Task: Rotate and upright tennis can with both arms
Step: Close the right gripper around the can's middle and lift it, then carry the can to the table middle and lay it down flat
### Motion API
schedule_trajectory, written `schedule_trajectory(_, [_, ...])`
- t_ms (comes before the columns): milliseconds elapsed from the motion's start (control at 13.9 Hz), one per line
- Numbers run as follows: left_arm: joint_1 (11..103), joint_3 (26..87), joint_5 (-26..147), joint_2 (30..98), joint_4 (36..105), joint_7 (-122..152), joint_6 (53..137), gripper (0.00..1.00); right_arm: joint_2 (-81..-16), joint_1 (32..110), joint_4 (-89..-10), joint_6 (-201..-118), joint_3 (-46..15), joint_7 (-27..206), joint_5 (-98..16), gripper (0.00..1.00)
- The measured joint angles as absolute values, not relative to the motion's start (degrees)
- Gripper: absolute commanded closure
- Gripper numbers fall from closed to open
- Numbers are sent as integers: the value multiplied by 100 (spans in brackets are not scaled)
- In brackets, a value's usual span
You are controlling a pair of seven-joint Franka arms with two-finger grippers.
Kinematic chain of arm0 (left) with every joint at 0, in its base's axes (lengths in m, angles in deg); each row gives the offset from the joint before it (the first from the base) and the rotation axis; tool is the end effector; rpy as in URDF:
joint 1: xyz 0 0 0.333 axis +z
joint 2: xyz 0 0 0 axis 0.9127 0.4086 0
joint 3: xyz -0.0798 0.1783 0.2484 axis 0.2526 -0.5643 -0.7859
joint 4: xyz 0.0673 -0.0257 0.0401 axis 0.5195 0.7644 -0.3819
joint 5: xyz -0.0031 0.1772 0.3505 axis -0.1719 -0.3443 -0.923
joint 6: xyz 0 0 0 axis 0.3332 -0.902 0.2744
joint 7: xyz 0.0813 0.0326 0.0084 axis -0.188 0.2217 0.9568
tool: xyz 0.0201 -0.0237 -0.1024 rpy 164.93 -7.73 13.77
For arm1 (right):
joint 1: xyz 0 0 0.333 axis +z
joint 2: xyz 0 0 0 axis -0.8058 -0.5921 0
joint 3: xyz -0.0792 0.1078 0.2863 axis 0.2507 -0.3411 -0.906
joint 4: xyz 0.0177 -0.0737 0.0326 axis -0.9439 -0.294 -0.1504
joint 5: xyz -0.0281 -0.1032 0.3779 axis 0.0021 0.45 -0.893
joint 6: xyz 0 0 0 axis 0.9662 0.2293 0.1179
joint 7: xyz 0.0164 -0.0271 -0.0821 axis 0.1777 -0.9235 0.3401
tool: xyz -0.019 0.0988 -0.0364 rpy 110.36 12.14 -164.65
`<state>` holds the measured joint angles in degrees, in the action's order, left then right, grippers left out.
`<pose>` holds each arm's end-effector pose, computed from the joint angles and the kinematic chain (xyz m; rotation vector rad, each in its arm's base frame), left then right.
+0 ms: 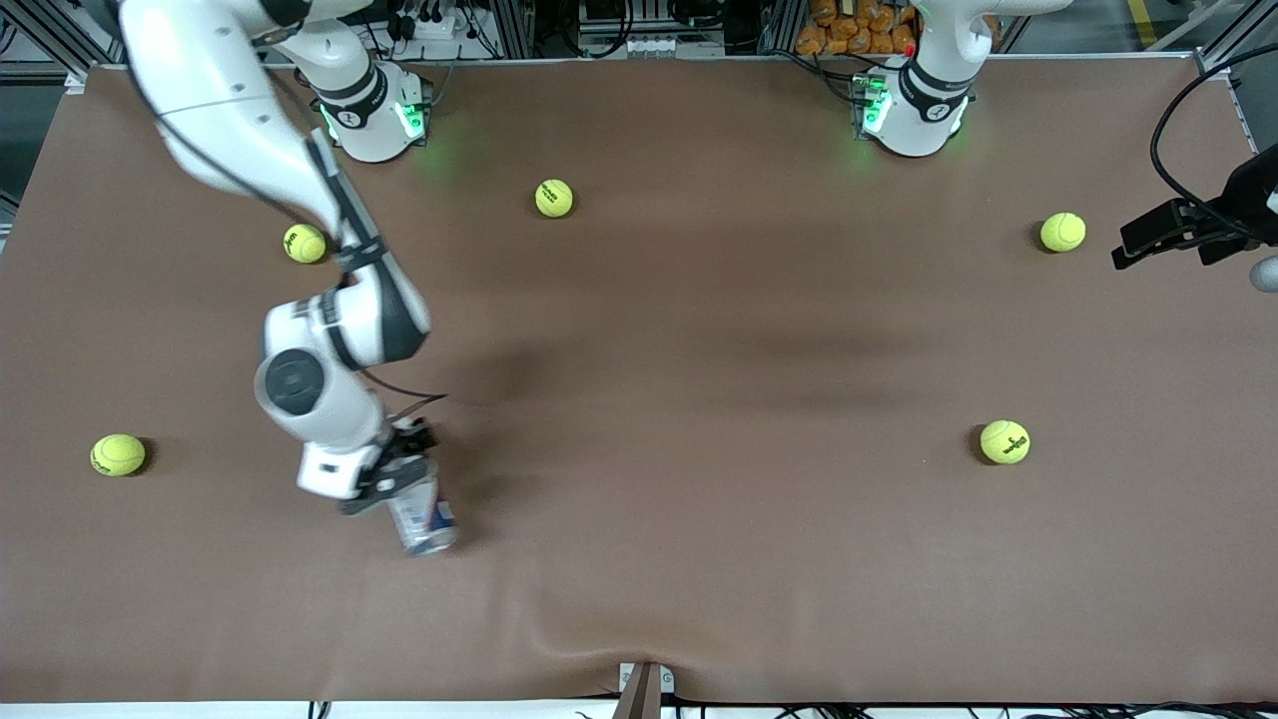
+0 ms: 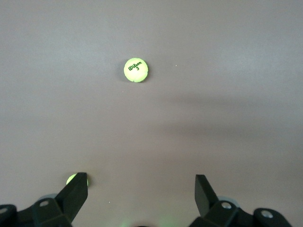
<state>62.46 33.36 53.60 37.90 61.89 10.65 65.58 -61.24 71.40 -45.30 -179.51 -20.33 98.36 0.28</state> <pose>0.5480 0.0093 0.6181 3.1041 0.0987 -0.0767 0.6647 0.2056 0.2538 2.9381 0.9140 0.1362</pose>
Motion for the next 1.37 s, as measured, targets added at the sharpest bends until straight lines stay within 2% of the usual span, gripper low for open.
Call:
schedule_trajectory(288, [6248,3333,5360,3809,6199,1065,6558,0,-6138,8366,-4300,-18041,-2037,9777,640,26])
schedule_trajectory(647, [6254,3331,5360,3829,6201,1065,6558,0,-6195,9238,-4217,-18038,-2042,9829,1767,27])
schedule_trajectory(934, [6255,3331,5360,3843,6207,1065,6558,0,-6672,9924,-4188,-18356,-2038,9832,2580,27])
schedule_trajectory(1222, [6258,3330,5360,3853,6215,1065,6558,0,-7104,10255,-3942,-18718,-2002,9842,3094,27])
schedule_trajectory(1294, [6259,3331,5360,3855,6222,1065,6558,0,-7126,10299,-3906,-18736,-2004,9864,3156,22])
schedule_trajectory(1366, [6262,3330,5360,3856,6231,1065,6558,0,-7152,10356,-3883,-18745,-2007,9864,3287,0])
